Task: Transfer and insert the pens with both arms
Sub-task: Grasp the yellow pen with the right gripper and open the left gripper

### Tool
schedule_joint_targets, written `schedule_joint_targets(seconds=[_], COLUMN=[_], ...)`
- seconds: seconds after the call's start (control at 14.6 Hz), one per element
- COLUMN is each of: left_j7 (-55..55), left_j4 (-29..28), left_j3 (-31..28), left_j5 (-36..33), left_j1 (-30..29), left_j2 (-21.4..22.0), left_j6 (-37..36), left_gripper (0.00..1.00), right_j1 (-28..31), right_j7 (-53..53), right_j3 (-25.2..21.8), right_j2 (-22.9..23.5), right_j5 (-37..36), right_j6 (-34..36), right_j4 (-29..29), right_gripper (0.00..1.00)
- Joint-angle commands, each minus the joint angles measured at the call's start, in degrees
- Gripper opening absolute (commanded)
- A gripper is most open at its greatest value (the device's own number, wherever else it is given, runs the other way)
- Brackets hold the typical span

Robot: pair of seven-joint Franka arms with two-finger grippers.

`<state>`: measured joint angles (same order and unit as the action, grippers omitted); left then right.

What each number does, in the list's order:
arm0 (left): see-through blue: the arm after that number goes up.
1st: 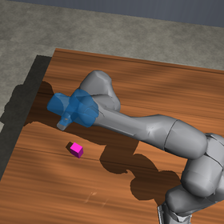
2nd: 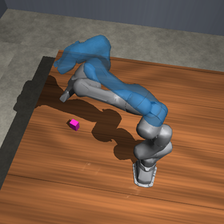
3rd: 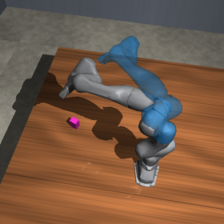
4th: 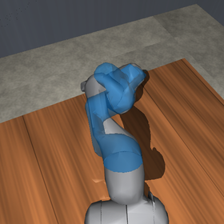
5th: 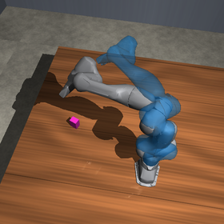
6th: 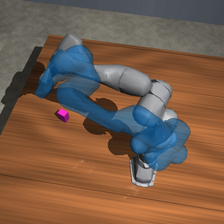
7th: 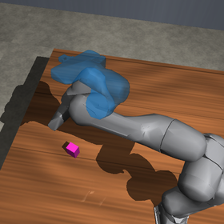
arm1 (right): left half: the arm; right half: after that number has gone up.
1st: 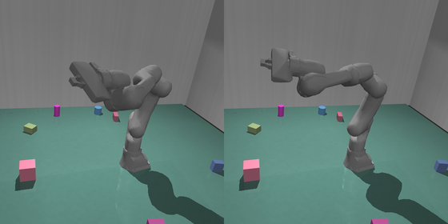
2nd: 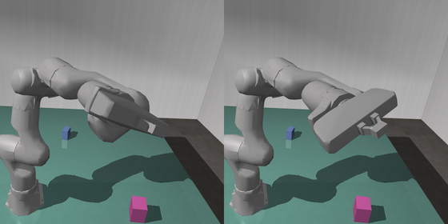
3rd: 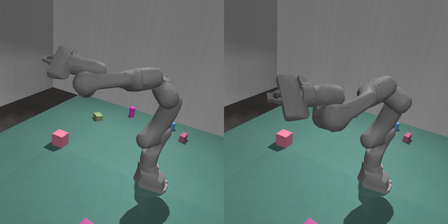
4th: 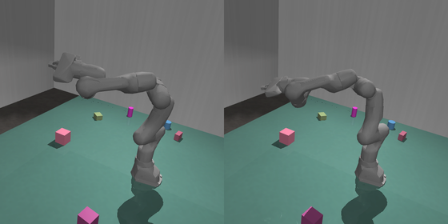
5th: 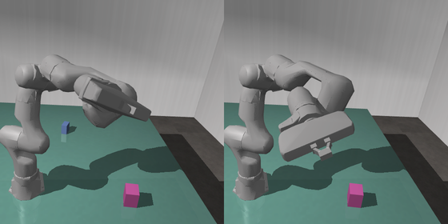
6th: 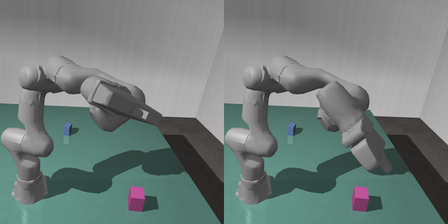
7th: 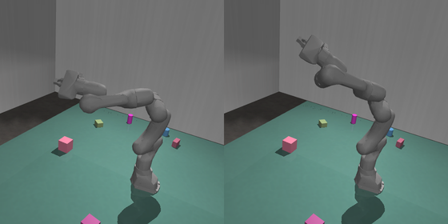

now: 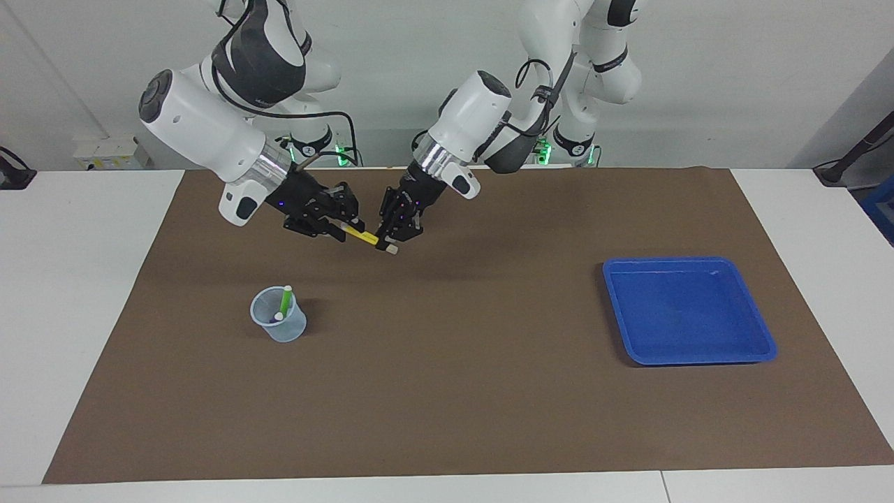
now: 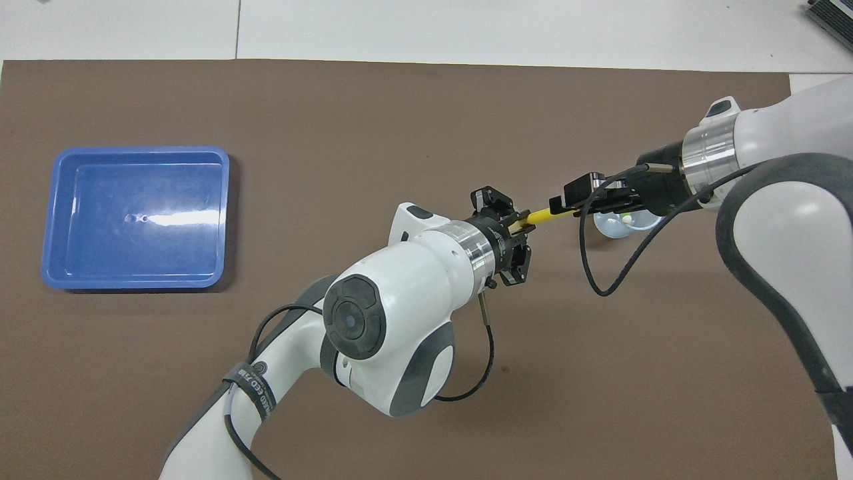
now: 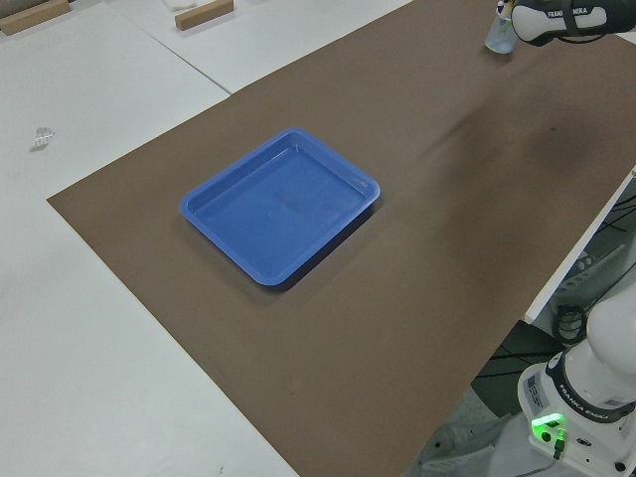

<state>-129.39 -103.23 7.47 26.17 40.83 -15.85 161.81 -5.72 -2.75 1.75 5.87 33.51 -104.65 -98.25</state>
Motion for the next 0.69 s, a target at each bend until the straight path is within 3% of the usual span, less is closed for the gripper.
schedule_joint_targets(seconds=[0.0, 0.21, 0.48, 0.62], left_j7=[-0.5, -0.5, -0.5, -0.4], left_j4=[-1.4, -1.4, -1.4, -1.3], left_j3=[-1.0, -1.0, -1.0, -1.0], left_j5=[1.0, 1.0, 1.0, 0.9], left_j1=[1.1, 1.2, 1.1, 1.1], left_j2=[0.6, 0.6, 0.6, 0.6], left_j6=[1.9, 1.9, 1.9, 1.9], left_gripper=[0.0, 0.0, 0.0, 0.0], right_j1=[0.2, 0.2, 0.2, 0.2], right_j7=[-1.3, -1.3, -1.3, -1.9], right_j3=[0.2, 0.2, 0.2, 0.2], right_j2=[-0.3, -0.3, -0.3, -0.3], right_j5=[0.3, 0.3, 0.3, 0.2], right_j6=[-0.7, -0.7, -0.7, -0.7], right_j4=[-0.2, -0.2, -0.2, -0.2], right_gripper=[0.3, 0.12, 0.0, 0.0])
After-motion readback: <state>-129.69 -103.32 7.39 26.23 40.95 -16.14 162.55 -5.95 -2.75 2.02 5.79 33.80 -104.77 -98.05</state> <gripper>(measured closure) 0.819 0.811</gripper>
